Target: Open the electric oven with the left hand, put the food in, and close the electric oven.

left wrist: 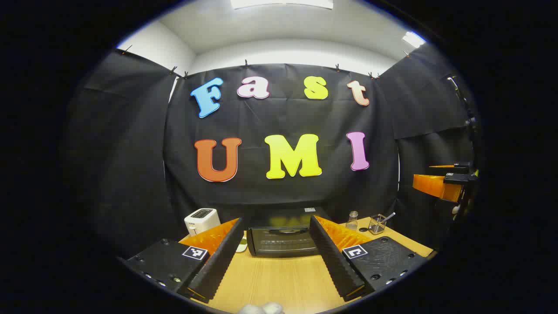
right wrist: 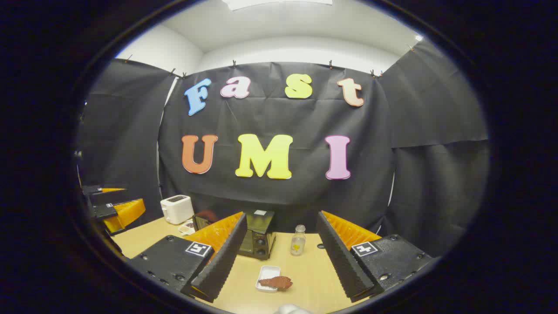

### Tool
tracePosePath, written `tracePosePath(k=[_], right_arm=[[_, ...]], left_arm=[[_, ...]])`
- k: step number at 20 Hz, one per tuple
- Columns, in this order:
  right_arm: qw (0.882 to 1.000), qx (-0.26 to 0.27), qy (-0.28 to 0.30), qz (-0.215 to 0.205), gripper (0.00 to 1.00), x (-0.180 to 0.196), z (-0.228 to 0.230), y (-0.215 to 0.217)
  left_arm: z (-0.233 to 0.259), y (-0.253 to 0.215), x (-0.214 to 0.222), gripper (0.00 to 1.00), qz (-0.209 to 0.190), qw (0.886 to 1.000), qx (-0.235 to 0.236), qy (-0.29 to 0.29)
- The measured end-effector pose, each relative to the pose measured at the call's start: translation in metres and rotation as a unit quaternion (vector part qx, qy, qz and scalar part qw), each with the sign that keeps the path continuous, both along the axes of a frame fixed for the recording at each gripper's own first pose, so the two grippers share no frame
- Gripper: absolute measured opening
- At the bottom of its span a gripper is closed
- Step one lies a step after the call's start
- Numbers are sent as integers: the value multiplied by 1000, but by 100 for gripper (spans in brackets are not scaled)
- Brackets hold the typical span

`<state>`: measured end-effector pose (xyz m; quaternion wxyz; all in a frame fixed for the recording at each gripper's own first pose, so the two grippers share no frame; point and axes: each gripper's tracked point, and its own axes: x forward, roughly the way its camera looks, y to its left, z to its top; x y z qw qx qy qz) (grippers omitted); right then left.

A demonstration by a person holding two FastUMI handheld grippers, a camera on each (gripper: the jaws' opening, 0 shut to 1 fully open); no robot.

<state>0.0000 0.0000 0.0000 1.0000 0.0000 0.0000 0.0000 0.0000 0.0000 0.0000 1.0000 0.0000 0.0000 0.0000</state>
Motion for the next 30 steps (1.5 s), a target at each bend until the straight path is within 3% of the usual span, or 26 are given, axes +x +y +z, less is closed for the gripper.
tracePosePath(k=[14,30], right_arm=[[999,-21,22,-12,100,10,-8,-18],[999,-1,42,-34,100,29,-20,-23]], left_arm=[[-7,-8,24,96,0,1000,-11,9],[-26,-3,70,96,-12,1000,-5,24]])
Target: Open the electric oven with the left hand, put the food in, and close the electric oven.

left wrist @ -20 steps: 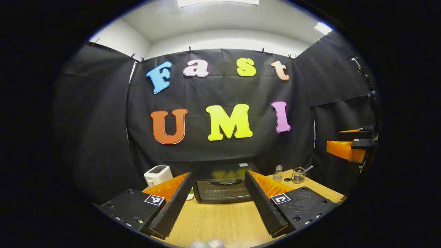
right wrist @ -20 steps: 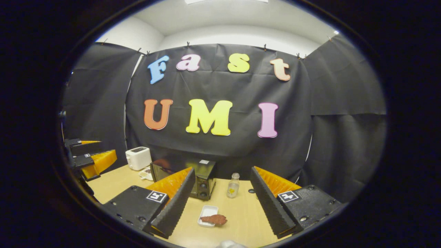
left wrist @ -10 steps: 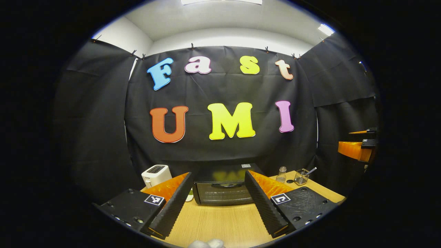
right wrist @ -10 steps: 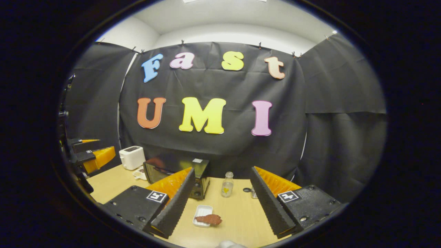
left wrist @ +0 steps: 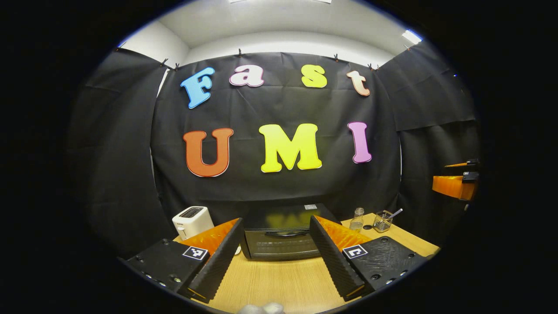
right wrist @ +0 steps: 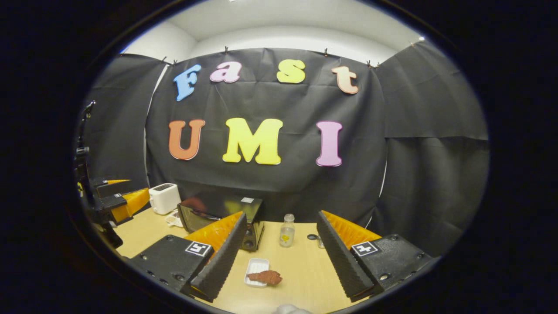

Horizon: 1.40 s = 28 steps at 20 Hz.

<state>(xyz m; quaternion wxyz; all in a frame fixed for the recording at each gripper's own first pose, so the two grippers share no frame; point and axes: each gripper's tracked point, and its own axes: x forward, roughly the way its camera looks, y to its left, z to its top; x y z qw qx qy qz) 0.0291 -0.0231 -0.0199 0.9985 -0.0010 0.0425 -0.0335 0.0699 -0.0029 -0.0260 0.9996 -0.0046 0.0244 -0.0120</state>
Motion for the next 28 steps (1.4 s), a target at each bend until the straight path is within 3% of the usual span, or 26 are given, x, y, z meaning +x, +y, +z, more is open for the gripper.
tracePosePath(k=[2,8,14,24,28], right_arm=[[1000,2,2,0,100,3,-2,0],[1000,4,5,-3,100,4,-4,-1],[1000,6,16,-17,100,-3,-10,-10],[995,20,67,-65,100,-27,-33,-36],[993,15,80,-82,99,-32,-37,-43]], left_arm=[[-2,1,3,100,1,1000,1,0],[-9,-2,19,96,-4,1000,4,2],[-23,-25,65,96,-26,1000,-2,3],[-101,-43,170,97,-37,997,-5,68],[-136,-43,193,97,-34,994,1,99]])
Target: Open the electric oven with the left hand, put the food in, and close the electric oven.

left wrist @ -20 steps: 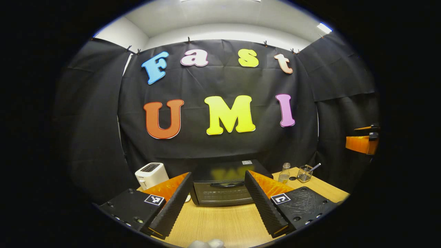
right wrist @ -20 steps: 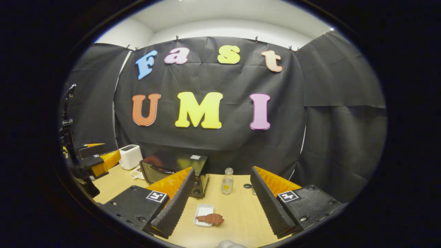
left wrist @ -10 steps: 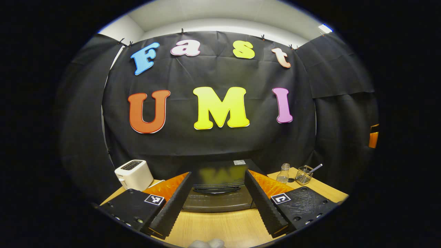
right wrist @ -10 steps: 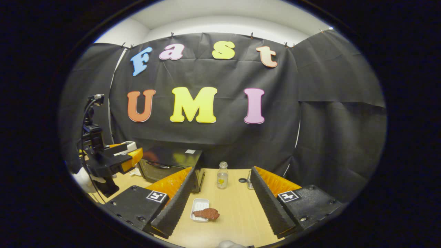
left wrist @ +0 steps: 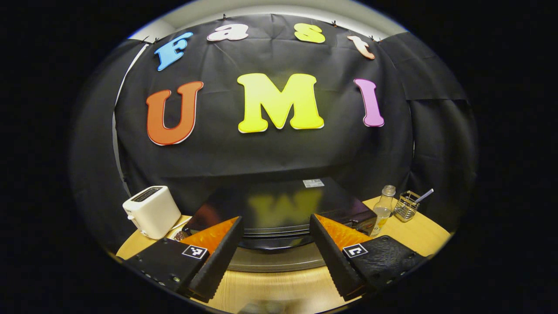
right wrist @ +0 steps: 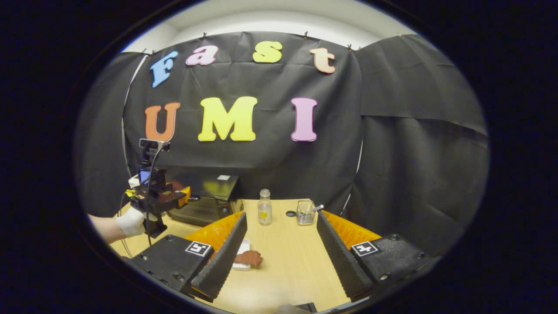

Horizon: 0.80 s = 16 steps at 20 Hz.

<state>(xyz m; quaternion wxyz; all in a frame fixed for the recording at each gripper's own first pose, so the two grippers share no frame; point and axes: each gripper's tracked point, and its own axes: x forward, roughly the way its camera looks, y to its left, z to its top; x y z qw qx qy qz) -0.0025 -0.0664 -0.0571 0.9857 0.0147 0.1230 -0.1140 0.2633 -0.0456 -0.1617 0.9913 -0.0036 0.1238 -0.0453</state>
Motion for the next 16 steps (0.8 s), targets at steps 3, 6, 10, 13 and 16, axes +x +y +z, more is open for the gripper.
tracePosePath(k=[3,6,10,13,16], right_arm=[[1000,7,3,-3,100,3,-2,0],[1000,8,6,0,100,5,-5,3],[1000,12,3,4,99,8,-4,9],[1000,15,2,10,99,9,-7,13],[1000,17,1,14,99,8,-6,18]], left_arm=[[-16,0,10,97,0,1000,-6,18],[-18,2,16,97,4,1000,-5,20],[-19,5,12,97,14,999,-8,33],[-20,4,3,98,12,999,-6,35],[-21,4,-6,97,9,999,-7,40]])
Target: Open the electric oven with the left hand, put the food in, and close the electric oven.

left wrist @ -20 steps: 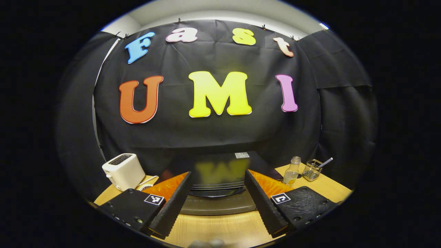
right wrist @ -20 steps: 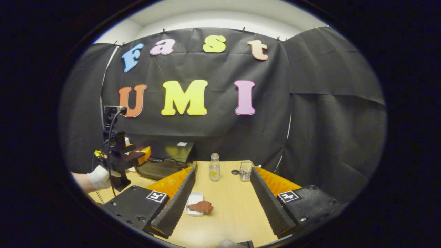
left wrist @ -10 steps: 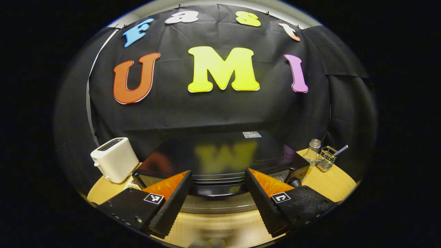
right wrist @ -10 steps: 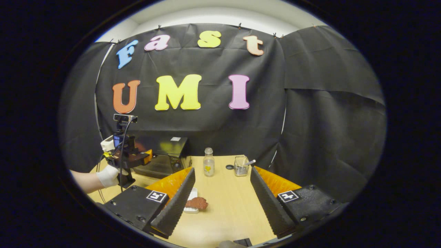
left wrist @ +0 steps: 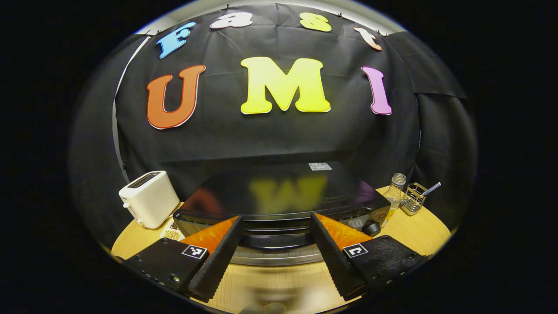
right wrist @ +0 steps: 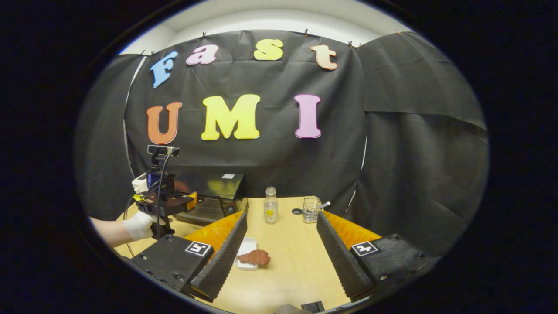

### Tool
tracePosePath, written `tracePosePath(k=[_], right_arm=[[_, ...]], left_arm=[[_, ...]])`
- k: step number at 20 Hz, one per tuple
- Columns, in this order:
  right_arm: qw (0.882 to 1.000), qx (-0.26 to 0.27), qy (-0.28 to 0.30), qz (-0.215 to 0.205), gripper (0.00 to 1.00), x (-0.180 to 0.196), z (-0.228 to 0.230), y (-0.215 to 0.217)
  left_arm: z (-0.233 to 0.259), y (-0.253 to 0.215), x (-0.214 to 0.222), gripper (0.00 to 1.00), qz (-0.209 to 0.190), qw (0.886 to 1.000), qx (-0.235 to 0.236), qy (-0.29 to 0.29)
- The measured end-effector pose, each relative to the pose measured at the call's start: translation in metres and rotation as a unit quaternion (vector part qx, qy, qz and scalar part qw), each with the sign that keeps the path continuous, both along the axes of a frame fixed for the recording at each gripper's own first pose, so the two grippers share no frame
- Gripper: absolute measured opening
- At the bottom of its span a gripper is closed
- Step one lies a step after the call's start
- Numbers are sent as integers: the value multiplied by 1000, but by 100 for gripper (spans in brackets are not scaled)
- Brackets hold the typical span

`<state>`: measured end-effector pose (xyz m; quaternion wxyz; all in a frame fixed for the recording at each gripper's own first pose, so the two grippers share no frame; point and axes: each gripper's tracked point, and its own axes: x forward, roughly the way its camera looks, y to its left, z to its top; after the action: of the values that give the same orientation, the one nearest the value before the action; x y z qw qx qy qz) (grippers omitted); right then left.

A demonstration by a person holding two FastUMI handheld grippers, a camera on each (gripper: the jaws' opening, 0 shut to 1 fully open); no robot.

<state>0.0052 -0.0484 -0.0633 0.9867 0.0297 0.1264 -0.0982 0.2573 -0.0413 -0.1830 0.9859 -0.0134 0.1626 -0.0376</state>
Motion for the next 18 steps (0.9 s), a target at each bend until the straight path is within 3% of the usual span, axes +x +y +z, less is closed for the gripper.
tracePosePath(k=[9,18], right_arm=[[1000,7,7,21,100,-10,-11,18],[999,2,19,34,100,-29,-22,28]], left_arm=[[-22,2,-60,97,-15,1000,16,8],[-75,3,-117,97,-22,998,27,56]])
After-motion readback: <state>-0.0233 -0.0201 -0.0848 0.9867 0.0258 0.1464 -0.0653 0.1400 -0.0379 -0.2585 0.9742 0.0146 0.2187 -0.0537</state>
